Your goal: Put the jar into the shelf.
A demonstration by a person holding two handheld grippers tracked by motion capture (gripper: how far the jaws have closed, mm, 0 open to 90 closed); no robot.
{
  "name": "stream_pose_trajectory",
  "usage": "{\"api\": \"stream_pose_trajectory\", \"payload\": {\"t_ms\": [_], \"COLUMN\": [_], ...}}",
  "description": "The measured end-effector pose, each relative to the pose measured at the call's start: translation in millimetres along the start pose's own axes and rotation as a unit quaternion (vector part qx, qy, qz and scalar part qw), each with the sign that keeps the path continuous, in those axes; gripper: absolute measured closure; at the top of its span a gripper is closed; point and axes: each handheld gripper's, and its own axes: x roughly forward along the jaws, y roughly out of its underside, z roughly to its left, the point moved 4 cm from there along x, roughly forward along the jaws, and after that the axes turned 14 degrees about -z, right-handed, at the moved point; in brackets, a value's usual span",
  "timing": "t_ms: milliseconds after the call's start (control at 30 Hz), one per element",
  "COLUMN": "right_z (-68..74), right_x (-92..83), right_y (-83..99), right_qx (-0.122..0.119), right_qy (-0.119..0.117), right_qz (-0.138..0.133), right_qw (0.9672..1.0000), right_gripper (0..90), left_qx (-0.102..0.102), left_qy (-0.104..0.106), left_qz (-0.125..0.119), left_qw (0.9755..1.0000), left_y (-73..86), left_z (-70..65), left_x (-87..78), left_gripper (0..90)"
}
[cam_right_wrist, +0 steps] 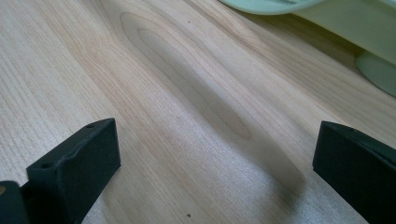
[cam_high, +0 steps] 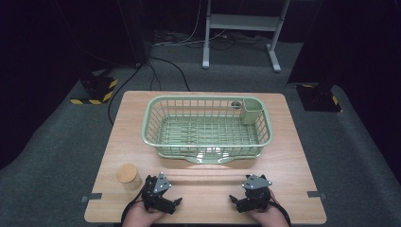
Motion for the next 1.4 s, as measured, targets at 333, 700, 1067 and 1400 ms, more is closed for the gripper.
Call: {"api": "stream_pose_trajectory", "payload": {"t_ms": [333, 700, 1067, 1400], "right_z": [0.9, 0.4, 1.9, 2.4], "right_x": [-0.6, -0.3, -0.5, -0.4], "right_y": [0.1, 0.2, 0.1, 0.0], "right_qx": [-0.001, 0.003, -0.003, -0.006], "right_qy": [0.006, 0.001, -0.008, -0.011], "right_qz": [-0.001, 0.001, 0.0, -0.001], "right_qw": [1.0, 1.0, 1.0, 0.9999], "right_gripper": [0.3, 0.3, 0.3, 0.3], "left_qx": [0.0, 0.002, 0.011, 0.02], "left_qy": [0.001, 0.003, 0.003, 0.026], "left_qz": [0.0, 0.001, 0.033, 0.076], "left_qw": [1.0, 1.0, 0.9994, 0.9966], "left_y": [0.1, -0.3, -5.3, -25.3], "left_z": [0.2, 0.9, 2.0, 0.2], "left_x": [-0.1, 0.4, 0.3, -15.3], "left_gripper": [0.3, 0.3, 0.3, 0.7]}}
